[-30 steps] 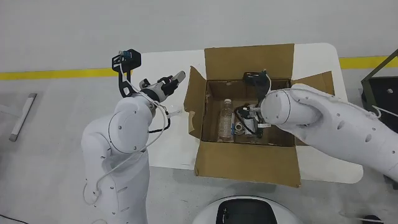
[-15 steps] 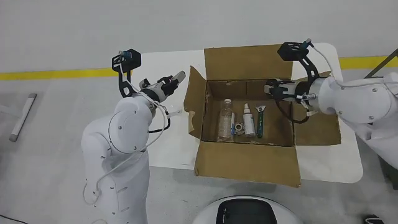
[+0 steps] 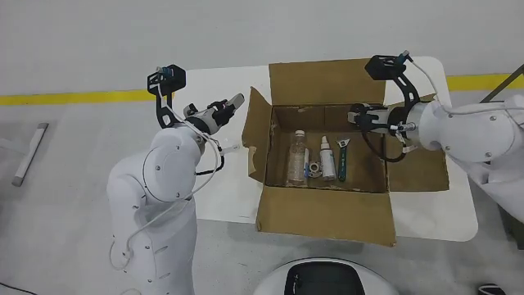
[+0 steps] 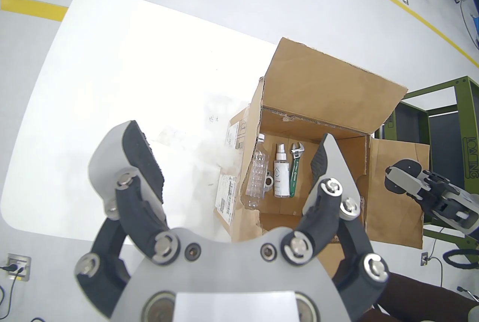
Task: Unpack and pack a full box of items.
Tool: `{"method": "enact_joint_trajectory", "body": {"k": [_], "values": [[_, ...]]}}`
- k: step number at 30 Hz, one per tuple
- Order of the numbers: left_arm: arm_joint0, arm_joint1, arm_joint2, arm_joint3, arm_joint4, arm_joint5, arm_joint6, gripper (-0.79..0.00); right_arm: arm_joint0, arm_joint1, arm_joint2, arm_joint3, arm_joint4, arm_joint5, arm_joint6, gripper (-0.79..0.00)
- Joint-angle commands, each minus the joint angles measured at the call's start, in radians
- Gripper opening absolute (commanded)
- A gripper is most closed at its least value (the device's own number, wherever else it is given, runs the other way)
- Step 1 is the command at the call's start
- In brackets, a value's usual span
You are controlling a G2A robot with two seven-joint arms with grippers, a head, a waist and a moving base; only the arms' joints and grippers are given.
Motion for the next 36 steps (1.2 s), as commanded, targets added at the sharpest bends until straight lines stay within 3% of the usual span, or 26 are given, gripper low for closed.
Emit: {"method": "enact_joint_trajectory", "body": {"k": [1, 20, 21, 30, 34, 36], "values": [[0.000, 0.000, 0.000, 0.000, 0.000, 0.000, 0.000, 0.000, 0.000, 0.000, 0.000, 0.000, 0.000, 0.000, 0.000, -0.785], [0.000, 0.000, 0.000, 0.000, 0.000, 0.000, 0.000, 0.000, 0.000, 0.000, 0.000, 0.000, 0.000, 0.000, 0.000, -0.785], [0.000, 0.000, 0.000, 0.000, 0.000, 0.000, 0.000, 0.000, 0.000, 0.000, 0.000, 0.000, 0.000, 0.000, 0.000, 0.000], [0.000, 0.000, 0.000, 0.000, 0.000, 0.000, 0.000, 0.000, -0.028, -0.009, 0.007, -0.027, 0.003, -0.004, -0.061, 0.000], [0.000, 0.000, 0.000, 0.000, 0.000, 0.000, 0.000, 0.000, -0.023, -0.016, 0.017, -0.026, 0.002, -0.105, -0.120, 0.000], [0.000, 0.000, 0.000, 0.000, 0.000, 0.000, 0.000, 0.000, -0.031, -0.018, 0.032, -0.019, -0.004, -0.155, -0.172, -0.785]]}}
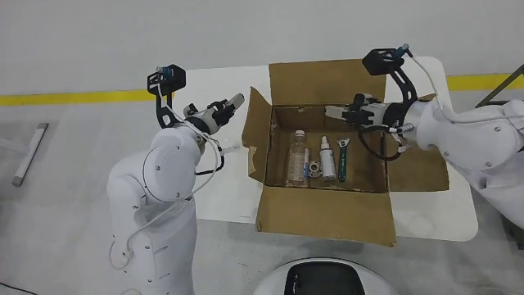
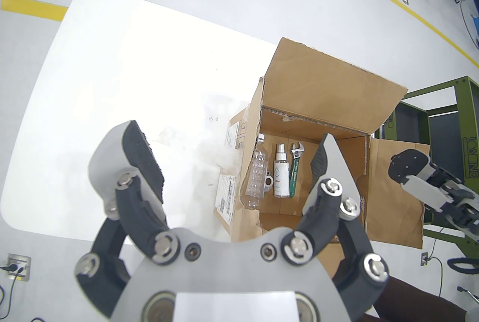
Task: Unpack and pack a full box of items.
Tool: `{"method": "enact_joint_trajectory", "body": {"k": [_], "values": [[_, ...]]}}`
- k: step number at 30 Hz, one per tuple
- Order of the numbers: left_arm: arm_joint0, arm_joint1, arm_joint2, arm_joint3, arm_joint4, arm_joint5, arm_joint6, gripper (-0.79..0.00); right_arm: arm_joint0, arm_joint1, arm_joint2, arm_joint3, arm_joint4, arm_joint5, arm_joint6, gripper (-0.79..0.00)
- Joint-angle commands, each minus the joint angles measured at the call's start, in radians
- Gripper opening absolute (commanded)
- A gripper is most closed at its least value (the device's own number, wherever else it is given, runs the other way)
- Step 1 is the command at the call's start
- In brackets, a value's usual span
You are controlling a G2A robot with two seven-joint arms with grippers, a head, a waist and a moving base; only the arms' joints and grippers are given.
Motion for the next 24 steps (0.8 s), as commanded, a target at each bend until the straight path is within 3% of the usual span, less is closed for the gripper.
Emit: {"method": "enact_joint_trajectory", "body": {"k": [1, 8, 17, 24], "values": [[0.000, 0.000, 0.000, 0.000, 0.000, 0.000, 0.000, 0.000, -0.014, -0.001, 0.017, 0.008, -0.008, -0.056, -0.057, -0.785], [0.000, 0.000, 0.000, 0.000, 0.000, 0.000, 0.000, 0.000, -0.131, 0.021, 0.155, 0.030, -0.119, -0.164, -0.216, -0.785], [0.000, 0.000, 0.000, 0.000, 0.000, 0.000, 0.000, 0.000, -0.407, 0.063, 0.460, 0.022, -0.264, -0.113, -0.282, -0.785], [0.000, 0.000, 0.000, 0.000, 0.000, 0.000, 0.000, 0.000, -0.658, 0.064, 0.736, 0.079, -0.182, -0.097, -0.343, -0.785]]}}
